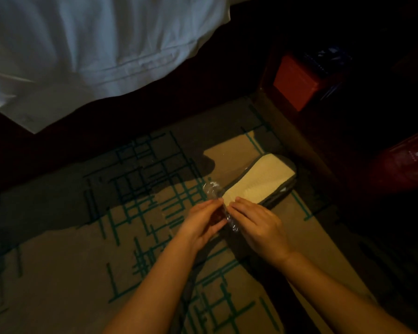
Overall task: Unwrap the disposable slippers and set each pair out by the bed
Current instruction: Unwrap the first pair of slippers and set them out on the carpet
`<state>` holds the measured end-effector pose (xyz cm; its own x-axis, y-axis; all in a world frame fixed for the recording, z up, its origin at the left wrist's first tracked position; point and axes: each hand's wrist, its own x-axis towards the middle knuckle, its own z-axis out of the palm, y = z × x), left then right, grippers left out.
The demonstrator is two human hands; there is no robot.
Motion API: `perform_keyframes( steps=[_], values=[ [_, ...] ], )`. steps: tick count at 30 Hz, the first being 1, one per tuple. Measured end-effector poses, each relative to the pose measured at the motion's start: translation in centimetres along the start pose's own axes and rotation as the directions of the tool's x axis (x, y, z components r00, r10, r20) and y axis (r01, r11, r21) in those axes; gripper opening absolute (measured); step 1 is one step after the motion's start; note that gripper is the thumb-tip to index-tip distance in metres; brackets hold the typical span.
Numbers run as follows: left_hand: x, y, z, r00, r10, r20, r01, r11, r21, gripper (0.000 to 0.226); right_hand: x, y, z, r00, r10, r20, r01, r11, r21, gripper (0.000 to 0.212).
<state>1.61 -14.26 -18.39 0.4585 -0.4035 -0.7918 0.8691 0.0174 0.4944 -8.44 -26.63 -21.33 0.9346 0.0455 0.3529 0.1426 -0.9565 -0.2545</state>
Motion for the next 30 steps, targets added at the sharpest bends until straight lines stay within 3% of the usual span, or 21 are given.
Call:
perform_keyframes(
  steps=[4,6,8,9,10,11,12,13,14,15,16,19,21,22,24,25,26,28,30],
  values=[
    [-0.3,-1.5,-1.5,0.996,-0.011,-0.091,0.016,0.998,0.053,0.038,-1.1,-1.6,0.4,0.986,-0.040,0.161,0.023,0.994,0.104,0.038],
    [-0.9,-2.0,-2.3,0.994,0.019,-0.108,-0.023,0.999,-0.038,0.035,-1.8,-2.4,0.5,0.976,-0.038,0.214,0.011,0.992,0.126,0.044],
    [-1.7,-2.5,-3.3,0.991,0.053,-0.125,-0.072,0.985,-0.159,0.032,-2.0,-3.5,0.2,0.977,0.112,0.179,-0.144,0.974,0.173,0.044],
    [-2.0,-2.7,-3.9,0.989,0.070,-0.131,-0.097,0.974,-0.207,0.033,-1.8,-4.2,-0.3,0.945,0.287,0.155,-0.319,0.912,0.259,0.042],
    [-2.4,-3.0,-4.6,0.986,0.086,-0.140,-0.119,0.963,-0.243,0.033,-1.3,-5.0,-0.8,0.850,0.498,0.170,-0.523,0.762,0.383,0.041],
    [-2.7,-3.4,-5.2,0.985,0.096,-0.143,-0.132,0.953,-0.272,0.031,-0.9,-5.4,-1.0,0.696,0.678,0.236,-0.683,0.524,0.509,0.041],
    [-3.2,-3.8,-5.7,0.984,0.102,-0.146,-0.141,0.947,-0.288,0.028,-0.4,-5.5,-1.0,0.521,0.767,0.374,-0.766,0.227,0.601,0.043],
    [-3.6,-4.3,-6.0,0.985,0.104,-0.138,-0.142,0.943,-0.300,0.026,0.1,-5.4,-0.8,0.373,0.751,0.545,-0.769,-0.078,0.634,0.044],
    [-3.9,-4.7,-6.2,0.987,0.103,-0.124,-0.136,0.944,-0.301,0.027,0.5,-5.2,-0.6,0.277,0.675,0.684,-0.733,-0.312,0.604,0.041],
    [-4.2,-4.9,-6.3,0.990,0.098,-0.105,-0.125,0.948,-0.293,0.029,0.7,-5.0,-0.3,0.228,0.599,0.767,-0.690,-0.456,0.562,0.031],
    [-4.5,-5.1,-6.3,0.992,0.091,-0.086,-0.112,0.955,-0.276,0.030,0.9,-5.0,-0.2,0.211,0.551,0.807,-0.666,-0.523,0.531,0.019],
    [-5.2,-5.1,-5.8,0.988,0.076,-0.136,-0.089,0.992,-0.087,0.027,1.5,-5.0,0.3,0.165,0.561,0.811,-0.711,-0.503,0.492,0.009],
    [-5.6,-4.9,-6.1,0.926,0.266,-0.270,-0.182,0.937,0.298,0.041,1.6,-5.0,0.3,0.161,0.573,0.804,-0.719,-0.490,0.494,0.012],
    [-5.8,-4.9,-6.6,0.847,0.446,-0.288,-0.246,0.810,0.532,0.056,1.8,-5.1,0.0,0.169,0.579,0.798,-0.727,-0.473,0.497,0.012],
    [-6.3,-4.3,-7.4,0.652,0.755,-0.077,-0.325,0.369,0.871,0.066,1.8,-4.8,0.2,0.209,0.574,0.792,-0.751,-0.424,0.506,0.037],
    [-6.3,-4.0,-7.6,0.606,0.792,0.078,-0.328,0.160,0.931,0.064,1.9,-4.8,0.3,0.236,0.571,0.786,-0.753,-0.404,0.520,0.036],
    [-6.1,-3.7,-7.6,0.616,0.764,0.192,-0.321,0.022,0.947,0.061,2.2,-5.1,0.0,0.260,0.564,0.784,-0.758,-0.384,0.527,0.026],
    [-5.6,-3.4,-7.3,0.685,0.677,0.270,-0.290,-0.086,0.953,0.053,2.7,-5.4,-0.1,0.306,0.547,0.779,-0.752,-0.363,0.550,0.019],
    [-4.9,-3.3,-7.5,0.708,0.657,0.261,-0.269,-0.091,0.959,0.044,3.0,-5.4,-0.1,0.342,0.549,0.763,-0.750,-0.329,0.573,0.017]
  ],
)
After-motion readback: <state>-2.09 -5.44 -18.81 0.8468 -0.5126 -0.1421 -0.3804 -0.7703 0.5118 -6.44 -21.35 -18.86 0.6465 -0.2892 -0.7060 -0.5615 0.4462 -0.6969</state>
